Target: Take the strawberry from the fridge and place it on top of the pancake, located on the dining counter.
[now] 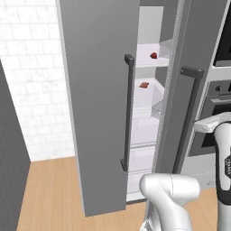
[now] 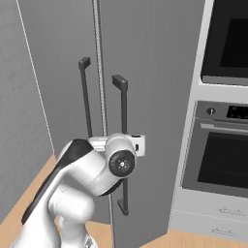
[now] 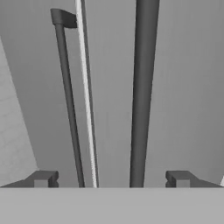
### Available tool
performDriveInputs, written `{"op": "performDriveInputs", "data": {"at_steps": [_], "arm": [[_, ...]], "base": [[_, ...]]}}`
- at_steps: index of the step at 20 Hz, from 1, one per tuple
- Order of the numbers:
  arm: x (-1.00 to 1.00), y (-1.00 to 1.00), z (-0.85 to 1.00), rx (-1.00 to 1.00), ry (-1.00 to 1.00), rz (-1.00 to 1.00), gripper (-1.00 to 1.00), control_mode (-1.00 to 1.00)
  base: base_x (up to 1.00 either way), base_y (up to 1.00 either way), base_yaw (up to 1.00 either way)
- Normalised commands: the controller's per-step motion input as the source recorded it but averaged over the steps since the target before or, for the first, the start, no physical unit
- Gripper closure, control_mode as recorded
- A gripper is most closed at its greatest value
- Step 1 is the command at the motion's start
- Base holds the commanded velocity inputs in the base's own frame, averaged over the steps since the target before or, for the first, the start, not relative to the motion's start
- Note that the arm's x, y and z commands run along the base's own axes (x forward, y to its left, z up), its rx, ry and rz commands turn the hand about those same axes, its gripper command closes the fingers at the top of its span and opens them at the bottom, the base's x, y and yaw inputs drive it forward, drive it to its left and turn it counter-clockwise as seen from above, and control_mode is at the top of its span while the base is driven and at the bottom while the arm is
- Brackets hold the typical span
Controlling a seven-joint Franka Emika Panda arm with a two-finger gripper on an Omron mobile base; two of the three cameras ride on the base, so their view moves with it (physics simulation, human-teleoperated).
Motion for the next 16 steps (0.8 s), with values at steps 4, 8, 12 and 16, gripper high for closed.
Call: {"op": "performDriveInputs", "data": {"at_steps": [4,8,12,16], "arm": [[-0.49,-0.12,0.41,-0.09,-0.04,0.06,-1.00,-1.00],[-0.57,-0.40,0.11,-0.01,-0.08,0.01,-1.00,-1.00],[-0.77,-0.32,0.04,-0.02,-0.13,0.00,-1.00,-1.00],[-0.82,0.07,0.45,-0.15,-0.15,-0.03,-1.00,-1.00]], "base": [[0.00,0.00,0.00],[0.00,0.00,0.00],[0.00,0.00,0.00],[0.00,0.00,0.00]]}}
